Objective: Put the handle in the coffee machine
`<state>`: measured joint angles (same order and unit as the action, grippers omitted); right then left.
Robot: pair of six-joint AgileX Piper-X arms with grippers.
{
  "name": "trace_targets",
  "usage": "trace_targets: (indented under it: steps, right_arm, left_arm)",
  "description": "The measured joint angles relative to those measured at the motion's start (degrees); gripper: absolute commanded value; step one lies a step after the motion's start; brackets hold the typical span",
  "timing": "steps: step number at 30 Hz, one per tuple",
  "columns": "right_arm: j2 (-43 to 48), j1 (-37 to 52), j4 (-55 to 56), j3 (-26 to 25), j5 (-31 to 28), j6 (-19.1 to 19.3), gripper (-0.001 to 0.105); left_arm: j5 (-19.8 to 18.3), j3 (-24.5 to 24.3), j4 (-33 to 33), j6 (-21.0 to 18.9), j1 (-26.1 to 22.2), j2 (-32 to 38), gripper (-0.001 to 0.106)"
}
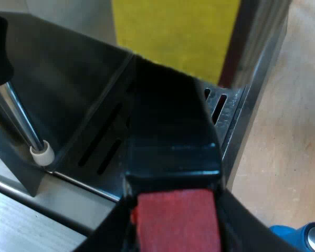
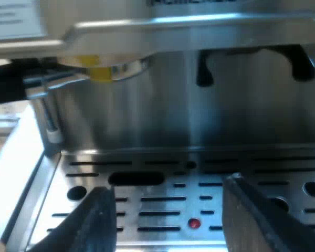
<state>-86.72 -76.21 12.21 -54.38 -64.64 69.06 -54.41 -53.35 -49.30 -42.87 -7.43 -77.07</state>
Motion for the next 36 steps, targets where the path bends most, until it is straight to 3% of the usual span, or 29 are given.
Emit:
trace_targets:
  steps: [7, 12, 17, 20, 36]
  right_arm:
    - [-3.8, 0.9, -6.8, 0.0, 3.1, 4.6, 0.046]
    - [-11.6, 2.7, -20.7, 0.0, 3.8, 7.4, 0.046]
    - [-16.3, 4.7, -35.5, 0.0, 4.1, 19.6, 0.046]
    - [-18.2, 5.8, -41.6, 0.0, 4.5, 23.6, 0.046]
    - [-23.2, 14.1, -52.9, 0.0, 11.2, 25.0, 0.045]
  left_arm:
    - [0.0, 0.0, 0.0, 0.0, 0.0, 0.0, 0.001]
    - [0.0, 0.0, 0.0, 0.0, 0.0, 0.0, 0.001]
    - [0.0, 0.0, 0.0, 0.0, 0.0, 0.0, 0.001]
    - [0.0, 0.0, 0.0, 0.0, 0.0, 0.0, 0.001]
    - [0.0, 0.0, 0.0, 0.0, 0.0, 0.0, 0.001]
